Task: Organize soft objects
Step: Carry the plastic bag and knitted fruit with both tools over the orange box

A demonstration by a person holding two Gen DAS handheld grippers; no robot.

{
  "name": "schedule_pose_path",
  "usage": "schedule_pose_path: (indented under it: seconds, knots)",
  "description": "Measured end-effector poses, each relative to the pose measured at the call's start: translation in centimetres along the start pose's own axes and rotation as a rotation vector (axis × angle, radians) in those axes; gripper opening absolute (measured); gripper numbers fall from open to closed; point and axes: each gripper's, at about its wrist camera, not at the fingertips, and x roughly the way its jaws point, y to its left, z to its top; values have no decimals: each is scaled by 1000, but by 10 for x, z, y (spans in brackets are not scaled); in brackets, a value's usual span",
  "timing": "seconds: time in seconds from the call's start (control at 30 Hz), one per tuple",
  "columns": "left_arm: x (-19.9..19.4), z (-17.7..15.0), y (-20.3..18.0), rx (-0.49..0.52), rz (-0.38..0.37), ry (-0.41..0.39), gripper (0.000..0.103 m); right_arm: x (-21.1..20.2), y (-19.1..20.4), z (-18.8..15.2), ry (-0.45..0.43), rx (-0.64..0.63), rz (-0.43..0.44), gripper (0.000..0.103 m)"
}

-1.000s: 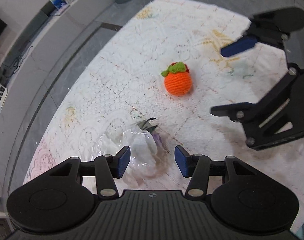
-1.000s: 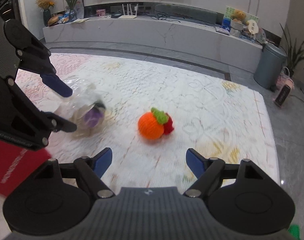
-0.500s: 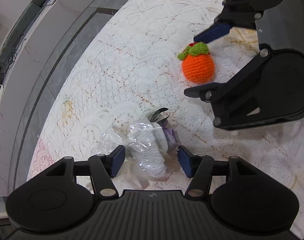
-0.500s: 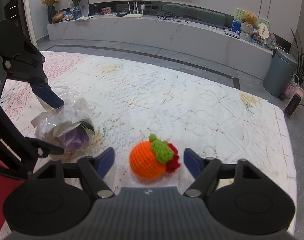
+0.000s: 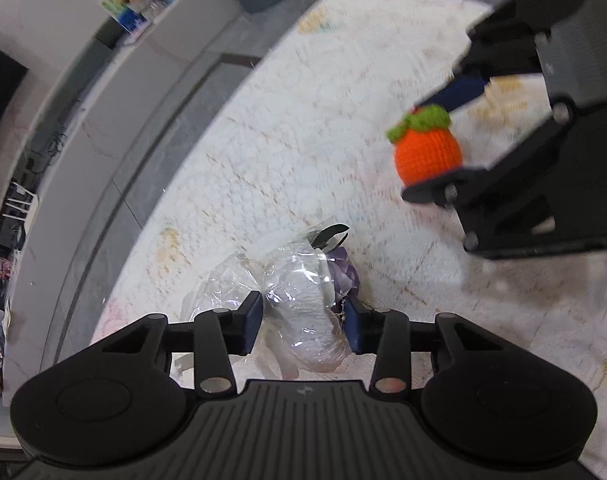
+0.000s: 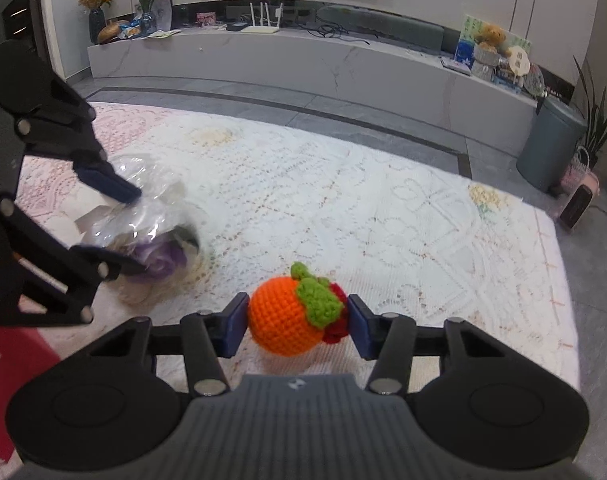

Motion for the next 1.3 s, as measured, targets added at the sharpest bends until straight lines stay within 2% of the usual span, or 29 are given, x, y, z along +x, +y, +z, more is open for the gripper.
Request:
schedule_pose_path:
  seconds: [0.23, 0.4, 0.63, 0.87, 1.0, 1.13, 1.3]
  knots:
    - [-66, -3, 5, -50, 14, -138, 47, -41, 12, 1, -12, -23, -21, 52]
    - [-119, -18, 0, -87, 24, -230, 47, -84, 23, -2, -45, -14, -24, 52]
    - [-190, -60, -11, -157, 31, -358, 47, -155, 54, -9, -124, -20, -24, 52]
    - [-242, -122, -10, -244, 69, -454, 47, -219, 103, -20, -213, -13, 32, 52]
    - [-260, -158, 2, -300, 119, -468, 47, -243, 137, -26, -251, -16, 88, 52]
    - [-268, -193, 19, -383, 155, -442, 47, -254, 173, -27, -275, -14, 150, 52]
    - [-267, -239, 43, -509, 143, -383, 47, -251, 227, -22, -263, -19, 244, 52]
